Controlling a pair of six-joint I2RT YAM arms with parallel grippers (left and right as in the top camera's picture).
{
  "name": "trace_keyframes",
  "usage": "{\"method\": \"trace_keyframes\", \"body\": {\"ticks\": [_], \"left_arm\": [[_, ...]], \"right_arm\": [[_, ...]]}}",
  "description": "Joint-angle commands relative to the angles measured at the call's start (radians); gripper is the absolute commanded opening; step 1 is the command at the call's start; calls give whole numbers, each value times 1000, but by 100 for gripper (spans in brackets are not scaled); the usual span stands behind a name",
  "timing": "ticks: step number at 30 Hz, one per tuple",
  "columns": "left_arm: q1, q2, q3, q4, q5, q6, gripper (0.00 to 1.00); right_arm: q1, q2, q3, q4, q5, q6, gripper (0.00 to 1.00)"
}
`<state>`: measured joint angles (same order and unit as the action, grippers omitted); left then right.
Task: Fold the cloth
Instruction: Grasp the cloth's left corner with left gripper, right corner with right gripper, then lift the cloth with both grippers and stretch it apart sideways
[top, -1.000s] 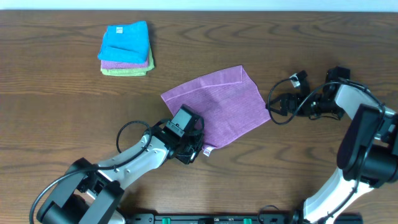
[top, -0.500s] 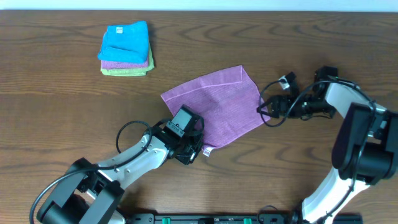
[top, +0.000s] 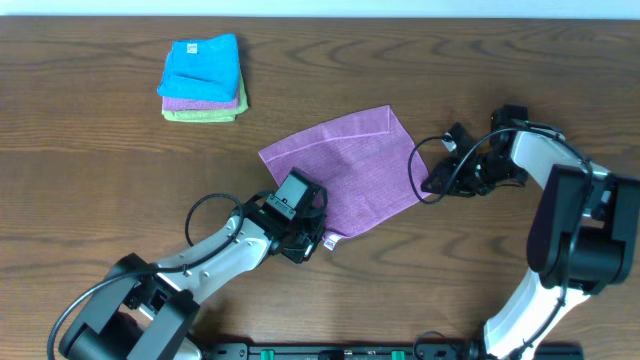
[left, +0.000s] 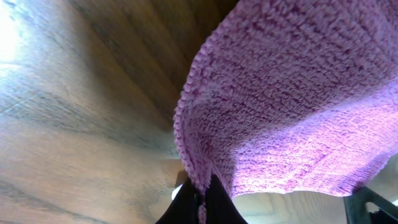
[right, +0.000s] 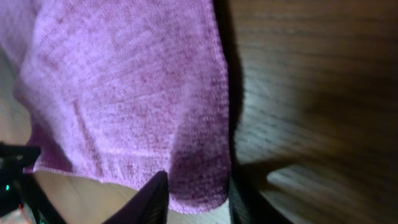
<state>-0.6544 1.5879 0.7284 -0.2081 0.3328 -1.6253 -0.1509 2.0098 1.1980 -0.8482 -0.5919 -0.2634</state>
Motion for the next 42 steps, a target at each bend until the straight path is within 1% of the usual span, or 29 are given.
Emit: {"method": "trace_keyframes", "body": {"ticks": [1, 2, 3, 5, 6, 10, 12, 13, 14, 17, 18, 22, 25, 28, 29, 31, 32, 36, 39, 42], "left_arm": [[7, 9, 6, -4, -14, 10, 7], [7, 9, 6, -4, -14, 10, 7], [7, 9, 6, -4, -10, 10, 8], [7, 9, 6, -4, -4, 10, 8], [7, 9, 6, -4, -2, 10, 8], [7, 9, 6, -4, 0, 10, 8], [7, 9, 6, -4, 1, 10, 8], [7, 9, 6, -4, 1, 10, 8], [7, 9, 6, -4, 1, 10, 8], [7, 9, 6, -4, 1, 10, 9], [7, 9, 6, -4, 1, 10, 6], [7, 9, 6, -4, 3, 10, 6], [11, 8, 6, 7, 49, 19, 6], [36, 5, 23, -6, 126, 121, 6], [48, 5, 30, -29, 151, 130, 6], [69, 5, 40, -50, 201, 150, 6], [79, 4, 44, -51, 229, 179, 6], [124, 3, 70, -92, 348, 261, 6], [169, -5, 104, -138, 431, 331, 6], [209, -10, 153, -197, 474, 386, 6]], "right_arm": [[8, 41, -17, 10, 140, 32, 22], [8, 41, -17, 12, 140, 32, 18], [8, 41, -18, 18, 140, 32, 19], [8, 42, -24, 39, 140, 38, 33], [8, 42, -32, 56, 140, 49, 37], [8, 44, -74, 113, 140, 90, 40], [8, 44, -95, 124, 140, 95, 22], [8, 44, -100, 126, 140, 103, 15], [8, 44, -103, 126, 140, 114, 10], [8, 44, -103, 123, 140, 150, 2], [8, 44, -103, 121, 140, 157, 2], [8, 44, -103, 110, 140, 197, 2], [8, 42, -100, 60, 144, 253, 2], [8, 15, -99, -24, 208, 330, 2], [8, 1, -99, -44, 223, 347, 2], [8, -55, -99, -82, 226, 357, 2], [8, -87, -99, -97, 230, 360, 2], [8, -255, -99, -161, 309, 399, 2], [8, -375, -99, -182, 311, 399, 2], [8, -476, -99, -185, 312, 425, 2]]}}
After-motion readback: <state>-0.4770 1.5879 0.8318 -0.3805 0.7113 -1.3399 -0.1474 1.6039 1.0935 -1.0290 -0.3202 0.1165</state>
